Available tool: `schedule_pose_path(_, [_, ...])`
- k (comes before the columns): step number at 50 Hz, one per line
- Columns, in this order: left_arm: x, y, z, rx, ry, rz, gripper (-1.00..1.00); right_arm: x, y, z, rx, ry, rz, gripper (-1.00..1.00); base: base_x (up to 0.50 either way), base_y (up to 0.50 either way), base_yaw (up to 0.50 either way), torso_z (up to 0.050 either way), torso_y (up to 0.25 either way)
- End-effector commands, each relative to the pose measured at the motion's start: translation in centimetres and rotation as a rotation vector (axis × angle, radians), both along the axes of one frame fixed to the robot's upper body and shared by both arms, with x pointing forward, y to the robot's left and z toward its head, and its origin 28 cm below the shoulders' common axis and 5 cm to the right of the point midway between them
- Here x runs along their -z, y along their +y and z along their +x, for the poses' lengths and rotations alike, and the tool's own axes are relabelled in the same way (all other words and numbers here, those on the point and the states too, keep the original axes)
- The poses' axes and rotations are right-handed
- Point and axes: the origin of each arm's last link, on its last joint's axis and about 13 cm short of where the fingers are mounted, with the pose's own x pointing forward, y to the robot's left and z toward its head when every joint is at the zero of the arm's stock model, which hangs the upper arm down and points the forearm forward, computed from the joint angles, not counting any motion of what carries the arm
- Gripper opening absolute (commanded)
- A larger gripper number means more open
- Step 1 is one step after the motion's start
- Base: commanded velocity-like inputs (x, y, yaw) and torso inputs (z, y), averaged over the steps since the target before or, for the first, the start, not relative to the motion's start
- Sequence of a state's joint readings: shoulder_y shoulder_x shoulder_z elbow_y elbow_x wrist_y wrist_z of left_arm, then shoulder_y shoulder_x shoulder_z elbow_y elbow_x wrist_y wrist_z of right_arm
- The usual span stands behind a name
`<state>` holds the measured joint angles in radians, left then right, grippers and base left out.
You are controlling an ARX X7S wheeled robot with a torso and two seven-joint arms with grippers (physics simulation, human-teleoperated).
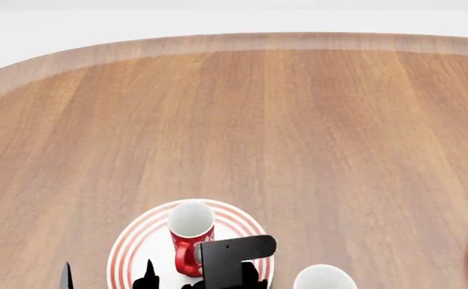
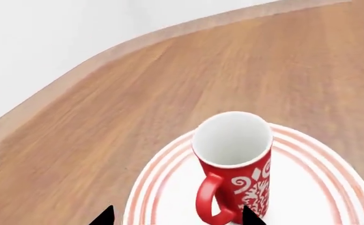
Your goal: Put the red mug on the left plate.
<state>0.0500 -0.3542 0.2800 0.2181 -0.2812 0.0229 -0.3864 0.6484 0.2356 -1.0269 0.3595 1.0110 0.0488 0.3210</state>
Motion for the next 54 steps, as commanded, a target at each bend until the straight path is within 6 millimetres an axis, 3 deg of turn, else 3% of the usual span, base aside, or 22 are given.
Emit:
schedule_pose_path(1, [-0.5,-0.1,-0.4,0.001,-0.017,0.004,1.0,-4.0,-1.1,-3.3,0.008,-0.151,0.04,1.0,0.0,0.0,0.0,0.0,0.0])
schedule_pose_path(21, [-1.5,-0.2,-1.4,0.011,-0.058,0.006,1.0,-7.4,-2.9,-7.2,0.034,-0.324,0.074,1.0,0.0,0.0,0.0,0.0,0.0])
schedule_pose_path(54, [-3.2,-0.5,-3.5,0.029,-0.132,0.012,1.0,-9.6,-4.4,-11.4,0.037,-0.433,0.129,1.0,0.0,0.0,0.0,0.0,0.0])
